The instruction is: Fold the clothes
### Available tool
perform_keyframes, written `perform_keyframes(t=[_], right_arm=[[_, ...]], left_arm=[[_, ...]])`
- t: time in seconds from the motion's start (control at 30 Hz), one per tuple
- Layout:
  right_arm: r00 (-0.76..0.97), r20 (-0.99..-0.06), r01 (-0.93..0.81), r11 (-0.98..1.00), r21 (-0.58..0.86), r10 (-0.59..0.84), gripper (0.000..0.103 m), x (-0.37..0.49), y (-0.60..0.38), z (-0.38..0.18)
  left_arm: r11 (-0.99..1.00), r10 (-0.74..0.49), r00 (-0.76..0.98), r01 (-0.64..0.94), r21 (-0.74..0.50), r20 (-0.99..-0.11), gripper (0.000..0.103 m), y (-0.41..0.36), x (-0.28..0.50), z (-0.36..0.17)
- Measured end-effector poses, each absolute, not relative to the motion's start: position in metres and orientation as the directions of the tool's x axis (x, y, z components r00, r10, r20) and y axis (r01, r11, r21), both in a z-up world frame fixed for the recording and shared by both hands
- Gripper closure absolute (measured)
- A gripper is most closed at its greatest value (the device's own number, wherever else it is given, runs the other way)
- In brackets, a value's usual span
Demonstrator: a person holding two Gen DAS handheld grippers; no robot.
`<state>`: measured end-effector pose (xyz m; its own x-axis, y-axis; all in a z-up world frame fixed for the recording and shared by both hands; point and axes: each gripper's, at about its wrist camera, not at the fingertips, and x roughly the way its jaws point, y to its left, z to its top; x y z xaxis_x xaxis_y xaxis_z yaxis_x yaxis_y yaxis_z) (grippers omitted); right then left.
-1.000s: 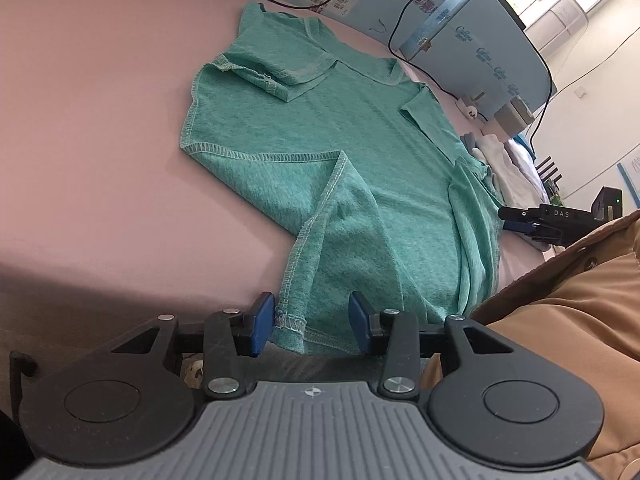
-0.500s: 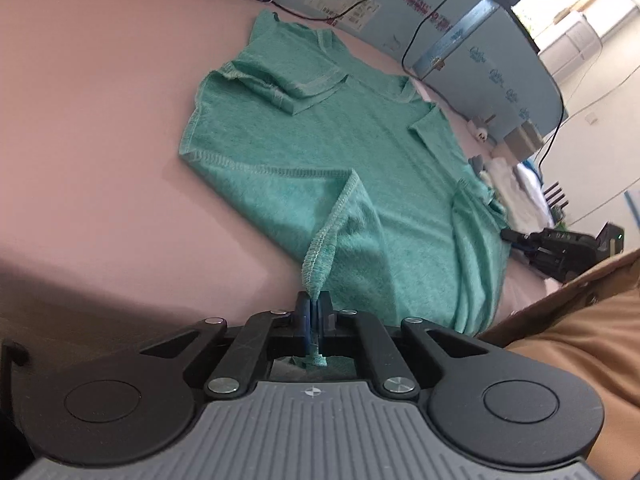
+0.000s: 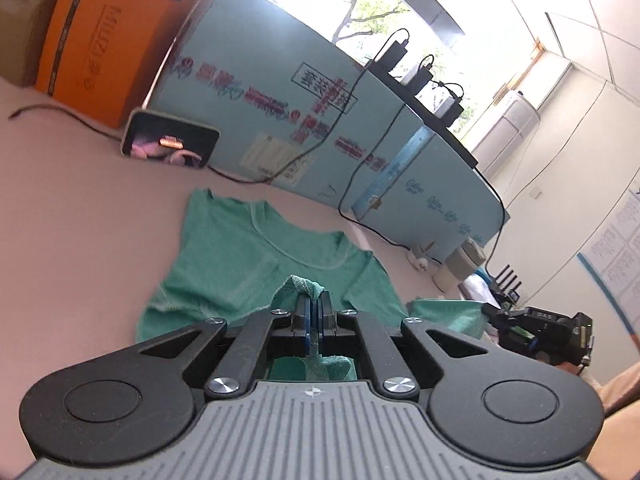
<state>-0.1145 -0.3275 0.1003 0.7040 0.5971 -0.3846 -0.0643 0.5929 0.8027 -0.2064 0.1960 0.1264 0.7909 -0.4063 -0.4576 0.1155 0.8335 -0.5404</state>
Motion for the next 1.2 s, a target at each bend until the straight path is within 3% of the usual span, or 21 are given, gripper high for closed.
perform_keyframes(t=[0.23, 0.53, 0.73, 0.83, 0.97, 1.2], right_arm=[[0.736, -0.409, 0.056, 0.554, 0.831, 0.539, 0.097, -0.091, -0.342, 0.106], [0.619, -0.565, 0.107, 0.654, 0.749, 0.545, 0.097, -0.111, -0.349, 0.139], [0.708, -0.504, 0.155, 0.588, 0.794, 0.494, 0.097, -0.143, -0.376, 0.160], [0.652, -0.590, 0.183, 0.657, 0.731, 0.476, 0.091, -0.136, -0.365, 0.148], [0.509, -0.690, 0.142, 0.740, 0.658, 0.515, 0.091, -0.121, -0.333, 0.113], [0.349, -0.790, 0.117, 0.812, 0.571, 0.505, 0.087, -0.121, -0.303, 0.063]], left_arm=[[0.868, -0.308, 0.812, 0.026, -0.497, -0.496, 0.100, 0.223, -0.173, 0.131], [0.826, -0.297, 0.817, -0.039, -0.562, -0.494, 0.100, 0.234, -0.194, 0.151], [0.819, -0.312, 0.818, -0.027, -0.573, -0.484, 0.100, 0.229, -0.190, 0.153], [0.816, -0.321, 0.814, -0.022, -0.578, -0.484, 0.100, 0.226, -0.187, 0.148], [0.808, -0.324, 0.811, -0.031, -0.588, -0.488, 0.099, 0.222, -0.191, 0.145], [0.804, -0.305, 0.812, -0.061, -0.591, -0.498, 0.097, 0.221, -0.202, 0.144]])
